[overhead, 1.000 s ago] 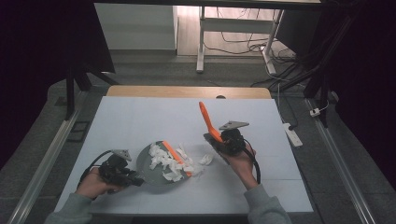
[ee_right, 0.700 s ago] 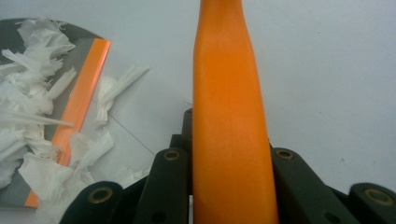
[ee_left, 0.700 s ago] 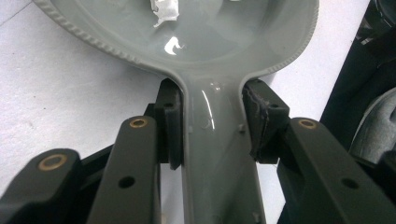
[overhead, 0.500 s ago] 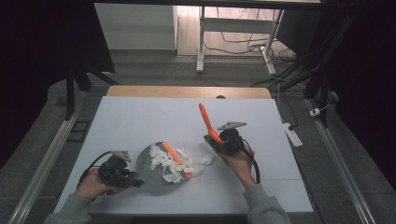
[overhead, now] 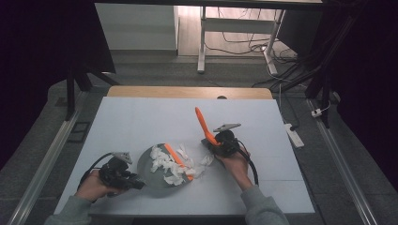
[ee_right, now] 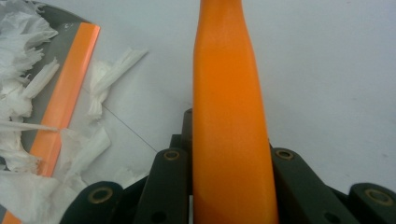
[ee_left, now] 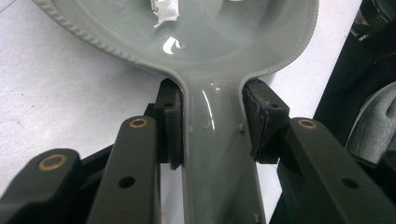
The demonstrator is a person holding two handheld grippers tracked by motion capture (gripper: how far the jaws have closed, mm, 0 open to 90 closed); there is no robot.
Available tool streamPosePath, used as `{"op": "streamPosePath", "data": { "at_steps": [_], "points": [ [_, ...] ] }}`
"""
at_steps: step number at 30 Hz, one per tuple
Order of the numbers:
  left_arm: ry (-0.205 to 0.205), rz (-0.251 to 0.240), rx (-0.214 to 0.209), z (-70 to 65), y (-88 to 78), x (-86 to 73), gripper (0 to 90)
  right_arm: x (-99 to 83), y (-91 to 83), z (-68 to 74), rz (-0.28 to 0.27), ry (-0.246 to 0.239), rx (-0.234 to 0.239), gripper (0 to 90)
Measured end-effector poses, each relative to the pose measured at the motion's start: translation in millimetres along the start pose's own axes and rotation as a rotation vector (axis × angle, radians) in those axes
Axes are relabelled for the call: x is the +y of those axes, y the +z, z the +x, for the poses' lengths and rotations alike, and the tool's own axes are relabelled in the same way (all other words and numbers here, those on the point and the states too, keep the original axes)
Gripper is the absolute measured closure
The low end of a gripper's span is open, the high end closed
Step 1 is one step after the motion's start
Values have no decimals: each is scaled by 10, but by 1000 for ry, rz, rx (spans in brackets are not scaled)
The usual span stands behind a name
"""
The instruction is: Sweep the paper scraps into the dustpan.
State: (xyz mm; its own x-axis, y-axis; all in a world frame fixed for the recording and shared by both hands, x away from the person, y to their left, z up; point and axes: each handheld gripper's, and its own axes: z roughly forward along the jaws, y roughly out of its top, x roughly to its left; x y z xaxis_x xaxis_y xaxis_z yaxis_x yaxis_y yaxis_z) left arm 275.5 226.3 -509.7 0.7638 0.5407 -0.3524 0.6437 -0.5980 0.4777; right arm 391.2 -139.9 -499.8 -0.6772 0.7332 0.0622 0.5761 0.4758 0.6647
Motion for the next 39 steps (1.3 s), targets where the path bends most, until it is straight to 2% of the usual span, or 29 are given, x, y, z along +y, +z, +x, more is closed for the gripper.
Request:
{"op": "streamPosePath", "data": {
  "at_steps": [8, 10, 15, 22, 39],
  "points": [
    [4, 3, -1, -6, 7, 1, 616, 56, 97, 163, 16, -34, 8, 767],
    [5, 3, -2, -6, 8, 2, 616, 62, 103, 196, 15, -25, 24, 768],
    [3, 3, -2, -11, 11, 3, 616, 79, 144, 302, 19, -48, 41, 767],
    [5, 4, -4, -15, 17, 8, 616, 99, 188, 390, 17, -27, 50, 767],
    [5, 2, -4, -23, 24, 13, 616, 171, 299, 619, 16, -60, 93, 768]
  ]
}}
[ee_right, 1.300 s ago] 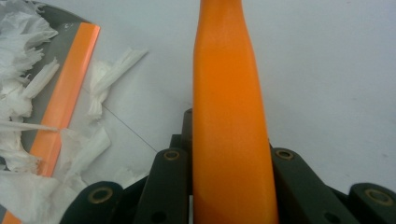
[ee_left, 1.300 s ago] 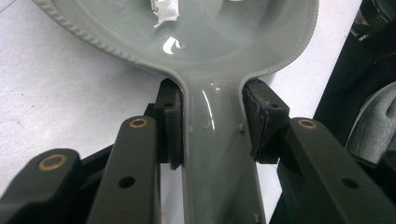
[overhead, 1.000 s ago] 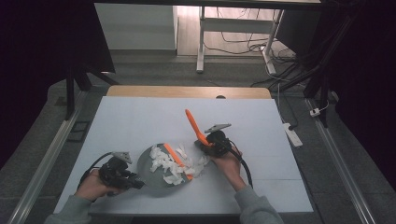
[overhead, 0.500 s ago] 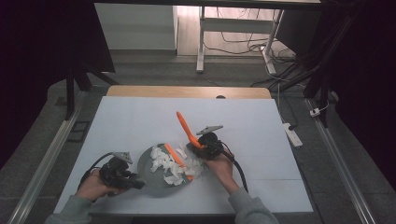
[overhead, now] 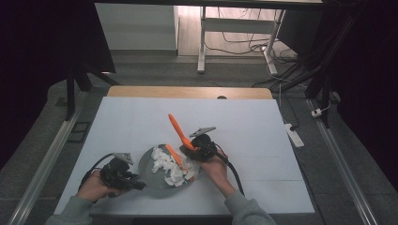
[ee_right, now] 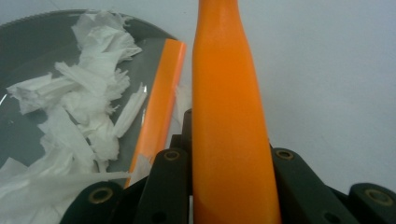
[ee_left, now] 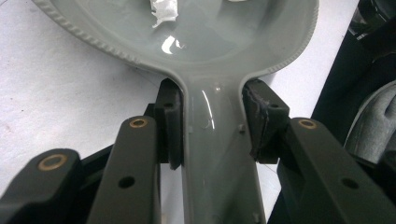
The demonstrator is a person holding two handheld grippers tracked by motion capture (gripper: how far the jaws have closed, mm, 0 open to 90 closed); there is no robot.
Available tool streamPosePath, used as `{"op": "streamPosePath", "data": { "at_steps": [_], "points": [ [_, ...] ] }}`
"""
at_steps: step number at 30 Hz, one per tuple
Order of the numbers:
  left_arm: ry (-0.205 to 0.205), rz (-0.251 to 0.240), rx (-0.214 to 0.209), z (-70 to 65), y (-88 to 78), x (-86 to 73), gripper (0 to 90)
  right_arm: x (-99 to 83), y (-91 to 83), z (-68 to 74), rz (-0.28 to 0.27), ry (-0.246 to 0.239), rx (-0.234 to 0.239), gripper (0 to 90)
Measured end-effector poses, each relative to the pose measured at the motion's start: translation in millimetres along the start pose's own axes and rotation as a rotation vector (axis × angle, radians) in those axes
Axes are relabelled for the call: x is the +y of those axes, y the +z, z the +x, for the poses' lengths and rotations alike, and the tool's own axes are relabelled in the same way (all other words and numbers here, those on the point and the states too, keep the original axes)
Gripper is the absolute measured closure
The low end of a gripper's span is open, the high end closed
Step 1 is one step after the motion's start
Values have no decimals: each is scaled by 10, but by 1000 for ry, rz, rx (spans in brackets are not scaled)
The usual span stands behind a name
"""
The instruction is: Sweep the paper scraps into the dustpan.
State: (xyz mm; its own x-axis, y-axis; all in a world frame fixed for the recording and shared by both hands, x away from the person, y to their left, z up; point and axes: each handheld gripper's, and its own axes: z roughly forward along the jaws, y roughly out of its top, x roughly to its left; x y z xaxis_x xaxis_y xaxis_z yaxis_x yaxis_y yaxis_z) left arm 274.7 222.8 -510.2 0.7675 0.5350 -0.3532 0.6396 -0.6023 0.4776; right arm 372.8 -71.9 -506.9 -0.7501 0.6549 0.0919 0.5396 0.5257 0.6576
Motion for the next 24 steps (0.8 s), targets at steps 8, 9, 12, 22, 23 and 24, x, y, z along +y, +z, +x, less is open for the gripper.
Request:
{"op": "streamPosePath", "data": {
  "at_steps": [8, 9, 12, 22, 23, 24],
  "points": [
    [2, 2, 0, 1, 1, 1, 616, 35, 53, 210, -9, -44, 30, 768],
    [0, 2, 0, -1, 1, 1, 616, 43, 50, 242, -14, -49, 33, 768],
    [-1, 2, 0, 0, 2, 1, 616, 60, 39, 300, -29, -56, 48, 768],
    [3, 1, -3, 1, 6, 0, 616, 189, -38, 559, -113, -151, 140, 768],
    [3, 1, -3, 1, 6, 0, 616, 189, -38, 559, -113, -151, 140, 768],
    [3, 0, -4, 4, 7, 0, 616, 221, -132, 496, -149, -139, 126, 768]
  ]
}}
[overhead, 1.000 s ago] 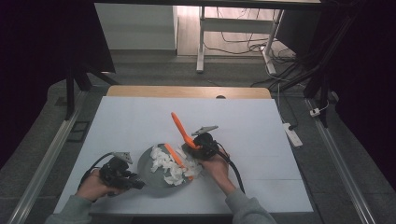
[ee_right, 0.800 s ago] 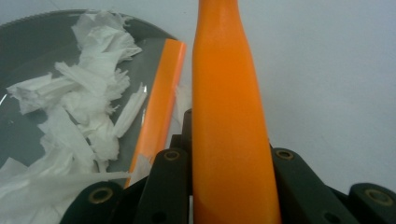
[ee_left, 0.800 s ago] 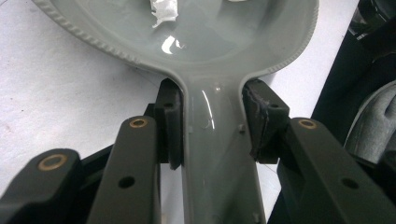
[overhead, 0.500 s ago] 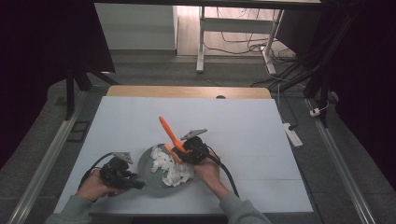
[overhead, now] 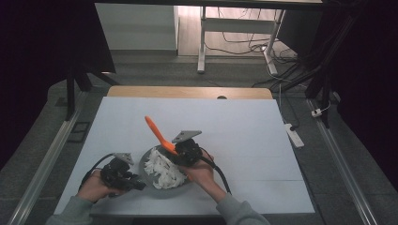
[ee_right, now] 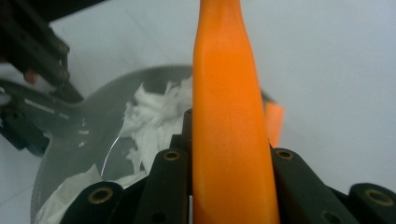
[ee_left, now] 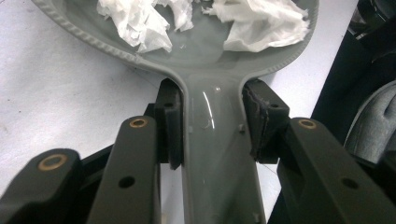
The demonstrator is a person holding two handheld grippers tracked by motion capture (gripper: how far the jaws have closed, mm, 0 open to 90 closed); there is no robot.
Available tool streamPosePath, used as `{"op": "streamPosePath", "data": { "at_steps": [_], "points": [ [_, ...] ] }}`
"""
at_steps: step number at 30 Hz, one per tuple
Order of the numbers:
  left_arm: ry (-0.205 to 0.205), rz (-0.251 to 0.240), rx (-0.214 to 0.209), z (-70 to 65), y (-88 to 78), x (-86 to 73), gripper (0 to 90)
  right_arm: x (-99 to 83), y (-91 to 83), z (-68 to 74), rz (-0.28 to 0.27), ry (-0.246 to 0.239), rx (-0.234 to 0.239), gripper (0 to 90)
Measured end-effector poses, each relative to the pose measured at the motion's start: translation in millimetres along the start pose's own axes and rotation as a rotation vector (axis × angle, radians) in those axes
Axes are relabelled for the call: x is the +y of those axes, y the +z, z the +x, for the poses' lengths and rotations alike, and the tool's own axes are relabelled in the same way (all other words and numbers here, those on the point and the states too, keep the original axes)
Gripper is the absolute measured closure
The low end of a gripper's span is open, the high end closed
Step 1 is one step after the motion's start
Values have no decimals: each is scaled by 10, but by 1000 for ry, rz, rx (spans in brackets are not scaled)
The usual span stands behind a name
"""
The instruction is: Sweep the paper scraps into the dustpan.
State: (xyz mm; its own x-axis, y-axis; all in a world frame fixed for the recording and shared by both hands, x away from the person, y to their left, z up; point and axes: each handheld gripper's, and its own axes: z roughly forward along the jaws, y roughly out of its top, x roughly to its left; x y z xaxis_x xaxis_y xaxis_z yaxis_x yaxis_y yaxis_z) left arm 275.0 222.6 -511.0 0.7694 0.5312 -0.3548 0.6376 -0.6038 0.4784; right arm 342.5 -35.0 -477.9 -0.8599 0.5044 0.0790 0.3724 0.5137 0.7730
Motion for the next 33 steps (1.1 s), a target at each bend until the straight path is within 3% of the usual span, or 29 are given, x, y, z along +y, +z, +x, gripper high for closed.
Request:
{"op": "streamPosePath", "data": {
  "at_steps": [5, 11, 19, 22, 27, 31, 33],
  "points": [
    [0, 1, 1, 0, 1, 0, 617, 24, -180, -168, -52, 39, -39, 768],
    [-2, 0, -1, 3, 5, -5, 617, -16, -249, -344, -49, 63, -86, 768],
    [-5, -1, -1, -6, 8, -10, 617, -167, -281, -482, 2, 88, -148, 768],
    [-7, -6, 1, -32, 21, -21, 616, -301, -344, -568, 32, 131, -179, 767],
    [-8, -6, 2, -69, 41, -20, 617, -431, -428, -649, 67, 150, -223, 768],
    [-6, -7, 4, -88, 56, -10, 617, -528, -460, -709, 91, 176, -234, 768],
    [-8, -9, 4, -91, 59, -8, 617, -547, -438, -699, 96, 191, -214, 768]
  ]
}}
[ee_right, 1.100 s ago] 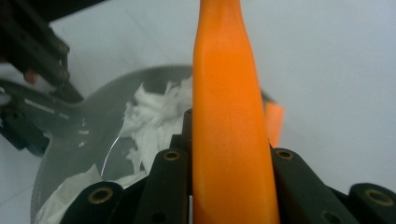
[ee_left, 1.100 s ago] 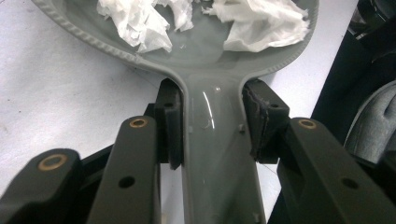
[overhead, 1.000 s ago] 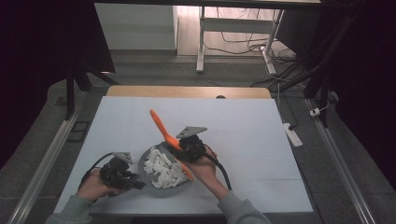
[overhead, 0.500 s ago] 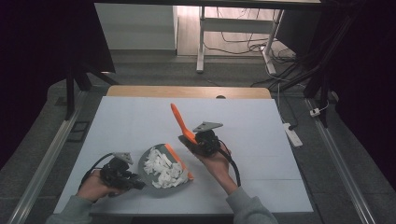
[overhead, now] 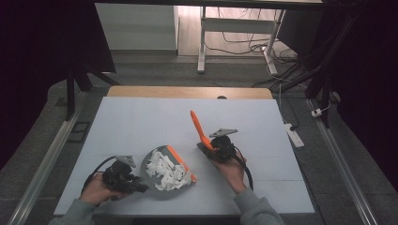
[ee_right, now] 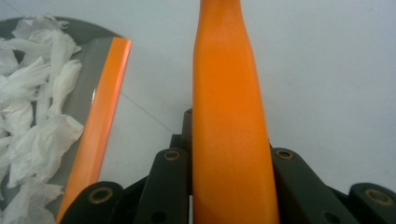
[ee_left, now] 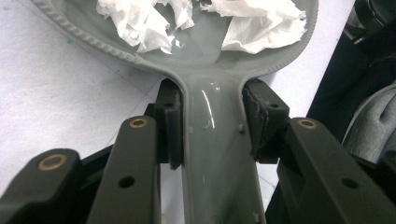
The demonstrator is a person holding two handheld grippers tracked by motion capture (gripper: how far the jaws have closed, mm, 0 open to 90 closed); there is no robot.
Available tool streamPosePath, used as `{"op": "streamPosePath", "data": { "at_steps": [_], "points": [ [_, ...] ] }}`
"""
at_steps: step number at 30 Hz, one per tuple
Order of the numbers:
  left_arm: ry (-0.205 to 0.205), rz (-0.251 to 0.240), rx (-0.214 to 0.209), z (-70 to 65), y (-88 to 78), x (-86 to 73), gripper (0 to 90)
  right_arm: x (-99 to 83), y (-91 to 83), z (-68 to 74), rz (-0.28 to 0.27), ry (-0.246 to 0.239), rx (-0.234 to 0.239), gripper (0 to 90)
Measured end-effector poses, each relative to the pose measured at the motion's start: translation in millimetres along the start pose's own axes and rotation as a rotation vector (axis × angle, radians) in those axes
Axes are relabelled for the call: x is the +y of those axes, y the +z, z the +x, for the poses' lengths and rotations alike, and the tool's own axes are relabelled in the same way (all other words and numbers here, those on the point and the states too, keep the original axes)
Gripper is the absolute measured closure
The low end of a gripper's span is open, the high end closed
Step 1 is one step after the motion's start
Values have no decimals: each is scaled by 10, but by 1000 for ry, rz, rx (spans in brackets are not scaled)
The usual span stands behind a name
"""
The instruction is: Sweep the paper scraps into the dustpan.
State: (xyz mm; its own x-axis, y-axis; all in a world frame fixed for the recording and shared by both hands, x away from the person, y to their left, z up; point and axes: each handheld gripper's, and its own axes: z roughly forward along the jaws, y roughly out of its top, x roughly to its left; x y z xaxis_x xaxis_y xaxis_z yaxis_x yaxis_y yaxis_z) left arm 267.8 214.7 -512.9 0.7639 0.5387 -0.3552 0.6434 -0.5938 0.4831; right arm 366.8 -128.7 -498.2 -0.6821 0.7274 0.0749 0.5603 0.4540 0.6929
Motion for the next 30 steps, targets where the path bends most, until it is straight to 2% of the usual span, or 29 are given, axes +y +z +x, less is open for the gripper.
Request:
{"op": "streamPosePath", "data": {
  "at_steps": [5, 10, 12, 13, 15, 17, 18, 22, 24, 25, 30],
  "points": [
    [-2, -3, 2, -23, 22, 12, 617, -1, 130, 253, 48, -44, 48, 768],
    [-5, -9, 6, -39, 38, 16, 616, 15, 197, 535, 58, -89, 95, 768],
    [-4, -8, 8, -41, 44, 15, 616, 24, 201, 634, 45, -111, 94, 768],
    [-4, -12, 9, -35, 46, 10, 616, 33, 194, 649, 36, -111, 113, 768],
    [-6, -16, 9, -36, 53, 12, 616, 45, 179, 667, 27, -76, 168, 768],
    [-4, -16, 9, -37, 59, 15, 616, 51, 171, 682, 22, -80, 174, 768],
    [-3, -16, 8, -36, 64, 16, 617, 69, 144, 706, 1, -103, 158, 768],
    [-10, -24, -4, -16, 82, -1, 617, 122, 44, 622, -51, -82, 144, 767],
    [-8, -25, -2, -15, 83, -3, 617, 131, 21, 593, -56, -76, 139, 768],
    [-8, -27, -4, -15, 87, -6, 617, 142, -35, 491, -78, -54, 126, 767],
    [-3, -34, -4, -6, 93, -16, 617, 141, -103, 338, -95, -21, 105, 767]
  ]
}}
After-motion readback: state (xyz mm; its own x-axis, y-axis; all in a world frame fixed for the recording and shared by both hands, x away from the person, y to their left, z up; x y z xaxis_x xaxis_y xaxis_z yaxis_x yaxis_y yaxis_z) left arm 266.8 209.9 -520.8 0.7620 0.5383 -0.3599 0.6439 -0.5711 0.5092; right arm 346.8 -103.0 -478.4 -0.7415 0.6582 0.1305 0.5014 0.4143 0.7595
